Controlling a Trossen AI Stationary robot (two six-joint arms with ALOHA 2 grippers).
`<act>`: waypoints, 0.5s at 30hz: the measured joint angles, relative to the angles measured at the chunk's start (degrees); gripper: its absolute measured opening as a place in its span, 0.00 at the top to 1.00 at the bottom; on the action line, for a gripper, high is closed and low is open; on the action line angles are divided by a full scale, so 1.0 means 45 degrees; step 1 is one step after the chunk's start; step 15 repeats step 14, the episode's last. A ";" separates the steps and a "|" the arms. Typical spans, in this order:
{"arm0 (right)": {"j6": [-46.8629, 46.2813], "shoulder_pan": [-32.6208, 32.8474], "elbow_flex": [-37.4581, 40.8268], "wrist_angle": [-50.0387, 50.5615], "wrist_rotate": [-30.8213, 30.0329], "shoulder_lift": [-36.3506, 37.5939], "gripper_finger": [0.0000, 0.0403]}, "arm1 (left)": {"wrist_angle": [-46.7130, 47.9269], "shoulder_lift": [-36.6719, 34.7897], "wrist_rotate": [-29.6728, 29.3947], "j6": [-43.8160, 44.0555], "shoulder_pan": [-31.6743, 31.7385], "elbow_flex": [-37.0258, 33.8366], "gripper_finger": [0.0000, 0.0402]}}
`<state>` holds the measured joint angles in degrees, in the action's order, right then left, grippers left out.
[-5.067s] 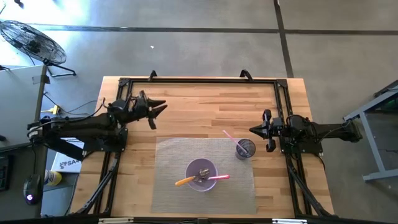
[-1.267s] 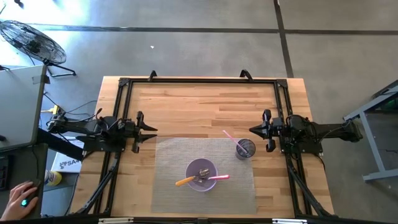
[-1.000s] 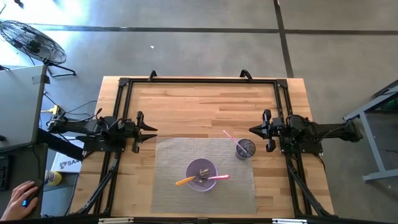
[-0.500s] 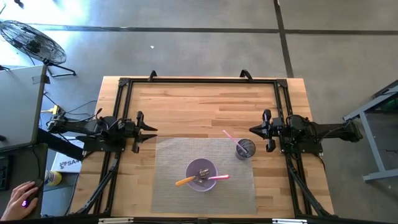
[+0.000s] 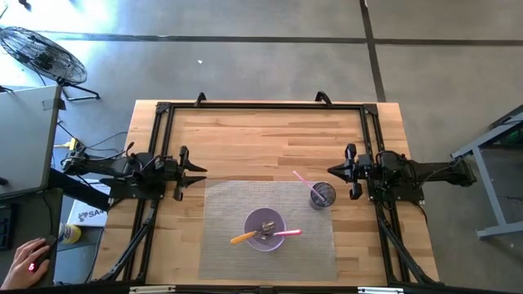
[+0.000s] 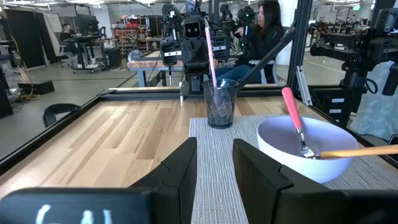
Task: Pick & Place Utensil
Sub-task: Return to Home Position
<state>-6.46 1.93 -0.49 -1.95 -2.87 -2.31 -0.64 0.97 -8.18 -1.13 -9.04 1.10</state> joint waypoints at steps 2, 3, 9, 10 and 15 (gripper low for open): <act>-0.0008 -0.0001 -0.0004 0.0000 0.0004 0.0000 0.98 | 0.0000 0.0002 0.0004 -0.0001 0.0004 0.0000 0.75; -0.0015 -0.0002 0.0000 0.0003 0.0004 0.0000 0.98 | 0.0000 0.0000 0.0002 -0.0001 0.0002 0.0000 0.75; 0.0000 0.0000 0.0000 0.0000 0.0004 -0.0002 0.98 | 0.0000 0.0000 0.0000 -0.0004 0.0004 0.0000 0.75; 0.0000 0.0000 0.0000 0.0000 0.0004 0.0000 0.98 | 0.0000 0.0000 0.0000 0.0001 0.0004 0.0000 0.75; 0.0000 0.0000 0.0000 0.0001 0.0003 -0.0002 0.98 | 0.0000 0.0001 0.0000 -0.0004 0.0000 0.0000 0.75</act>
